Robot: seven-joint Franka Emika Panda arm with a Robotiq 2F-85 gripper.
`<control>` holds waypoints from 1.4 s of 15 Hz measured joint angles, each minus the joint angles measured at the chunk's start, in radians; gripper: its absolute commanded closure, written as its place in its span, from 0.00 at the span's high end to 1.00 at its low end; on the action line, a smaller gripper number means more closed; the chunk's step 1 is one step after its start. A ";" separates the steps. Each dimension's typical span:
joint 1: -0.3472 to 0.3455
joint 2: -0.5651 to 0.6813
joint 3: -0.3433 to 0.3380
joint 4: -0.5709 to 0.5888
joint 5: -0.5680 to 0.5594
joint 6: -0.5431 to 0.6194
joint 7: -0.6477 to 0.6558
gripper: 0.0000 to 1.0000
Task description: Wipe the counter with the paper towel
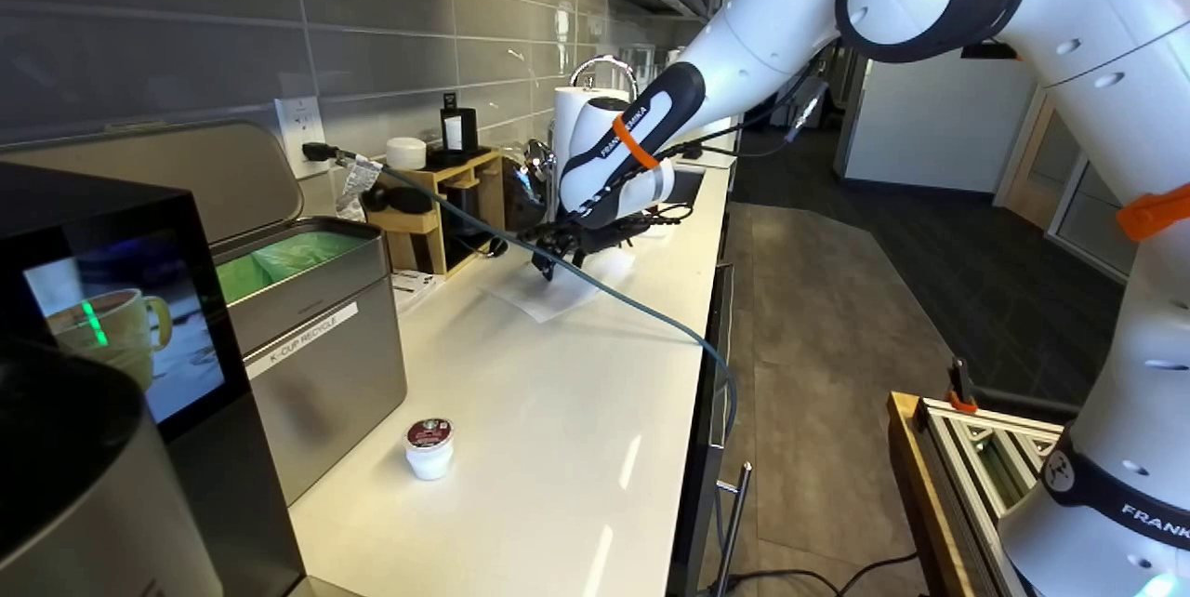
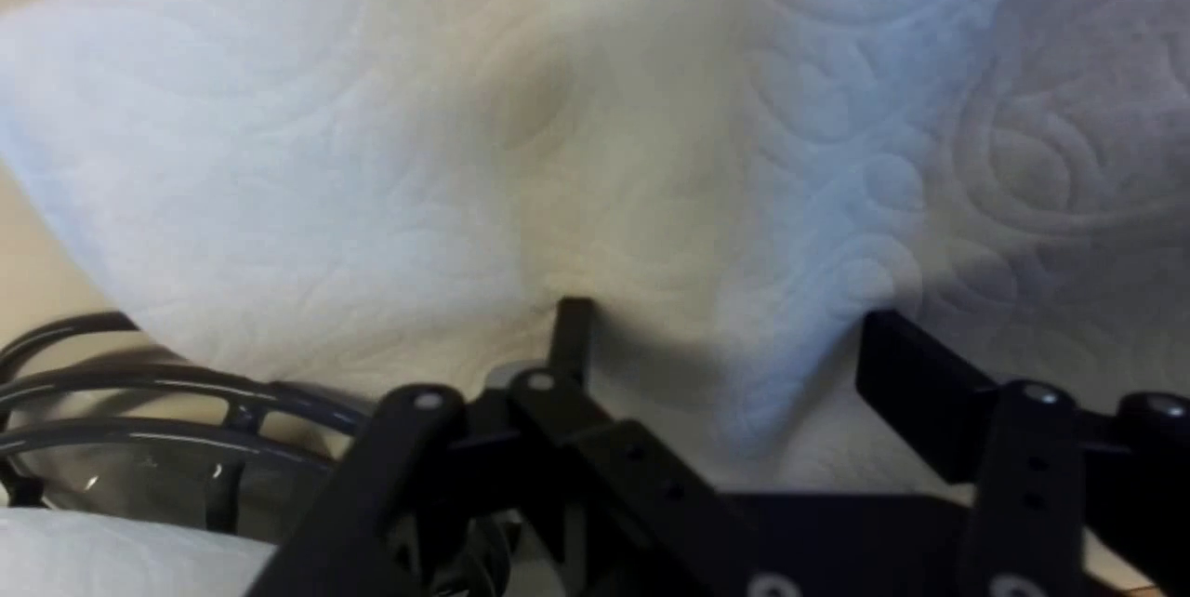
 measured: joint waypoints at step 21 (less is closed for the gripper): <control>0.031 -0.343 -0.187 -0.282 -0.237 0.021 0.036 0.00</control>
